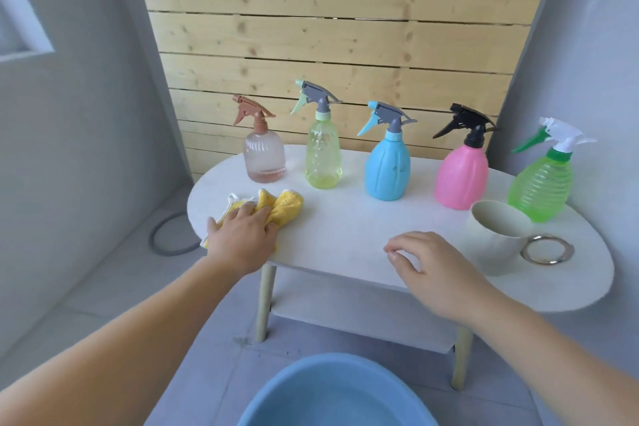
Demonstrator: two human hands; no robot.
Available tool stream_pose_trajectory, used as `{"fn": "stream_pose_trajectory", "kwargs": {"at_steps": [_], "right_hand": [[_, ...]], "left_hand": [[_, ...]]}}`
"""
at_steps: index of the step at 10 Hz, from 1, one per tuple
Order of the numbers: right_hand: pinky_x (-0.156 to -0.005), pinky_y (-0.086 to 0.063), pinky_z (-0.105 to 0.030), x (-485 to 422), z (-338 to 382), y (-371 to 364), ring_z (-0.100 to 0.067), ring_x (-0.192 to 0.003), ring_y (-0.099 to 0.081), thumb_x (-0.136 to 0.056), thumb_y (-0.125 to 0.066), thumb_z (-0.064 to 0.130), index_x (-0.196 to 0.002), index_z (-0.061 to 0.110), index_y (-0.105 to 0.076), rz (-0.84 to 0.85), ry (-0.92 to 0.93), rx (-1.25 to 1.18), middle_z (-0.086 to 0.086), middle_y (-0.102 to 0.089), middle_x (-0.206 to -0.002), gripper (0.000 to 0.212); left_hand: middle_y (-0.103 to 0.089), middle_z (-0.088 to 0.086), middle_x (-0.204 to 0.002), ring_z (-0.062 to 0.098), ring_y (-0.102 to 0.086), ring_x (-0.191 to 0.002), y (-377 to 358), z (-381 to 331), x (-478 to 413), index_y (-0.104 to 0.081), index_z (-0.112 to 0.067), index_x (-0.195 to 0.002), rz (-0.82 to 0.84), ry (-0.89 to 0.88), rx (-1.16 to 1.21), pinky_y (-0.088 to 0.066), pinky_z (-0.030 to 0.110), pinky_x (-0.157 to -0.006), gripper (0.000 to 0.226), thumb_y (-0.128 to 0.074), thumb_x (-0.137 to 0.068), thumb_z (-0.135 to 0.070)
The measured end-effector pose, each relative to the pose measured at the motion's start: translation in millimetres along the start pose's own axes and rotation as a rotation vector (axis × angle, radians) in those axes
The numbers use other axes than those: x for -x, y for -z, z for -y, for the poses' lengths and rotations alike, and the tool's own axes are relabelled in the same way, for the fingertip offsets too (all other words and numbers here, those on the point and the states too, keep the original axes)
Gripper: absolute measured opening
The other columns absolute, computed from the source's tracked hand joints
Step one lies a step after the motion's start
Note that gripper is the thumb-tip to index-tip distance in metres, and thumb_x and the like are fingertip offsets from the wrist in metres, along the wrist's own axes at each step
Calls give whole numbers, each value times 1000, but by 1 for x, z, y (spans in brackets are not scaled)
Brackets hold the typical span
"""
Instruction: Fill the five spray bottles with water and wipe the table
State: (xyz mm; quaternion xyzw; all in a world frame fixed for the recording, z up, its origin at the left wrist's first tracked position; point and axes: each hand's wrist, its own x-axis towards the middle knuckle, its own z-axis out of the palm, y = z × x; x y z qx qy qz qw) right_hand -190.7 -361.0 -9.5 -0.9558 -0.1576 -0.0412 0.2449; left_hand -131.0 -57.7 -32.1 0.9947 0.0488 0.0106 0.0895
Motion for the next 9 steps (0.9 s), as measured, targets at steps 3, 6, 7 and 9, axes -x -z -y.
{"fn": "stream_pose_trajectory", "kwargs": {"at_steps": [3, 6, 7, 9], "right_hand": [[-120, -15, -29, -3, -23, -26, -10, -150, -12, -102, -36, 42, -148, 34, -37, 119, -117, 251, 11, -20, -162, 46], [-120, -16, -28, -4, -24, -27, -8, -150, -11, -102, -36, 44, -147, 37, -36, 107, -117, 259, 14, -19, -162, 46], [-119, -18, -29, -3, -21, -25, -8, -150, -12, -102, -35, 45, -147, 37, -36, 117, -105, 279, 14, -19, -162, 46], [-119, -17, -31, -3, -20, -22, -10, -150, -10, -102, -34, 45, -147, 36, -35, 142, -112, 277, 11, -18, -163, 46]], "left_hand": [[-35, -4, -158, 27, -30, -145, 2, 43, -16, -34, -38, -150, -9, -67, 49, -23, 54, -114, 47, -26, -104, -43], [-35, -4, -159, 24, -26, -147, -4, 42, -31, -36, -37, -152, -47, -124, 83, -15, 52, -119, 48, -26, -106, -43], [-34, -3, -158, 24, -25, -148, -6, 44, -29, -36, -39, -152, -51, -127, 75, -13, 54, -120, 48, -26, -106, -47], [-37, 5, -156, 32, -28, -148, 1, 20, -15, -33, -30, -153, -194, -185, -47, -10, 55, -124, 64, -33, -96, -60]]}}
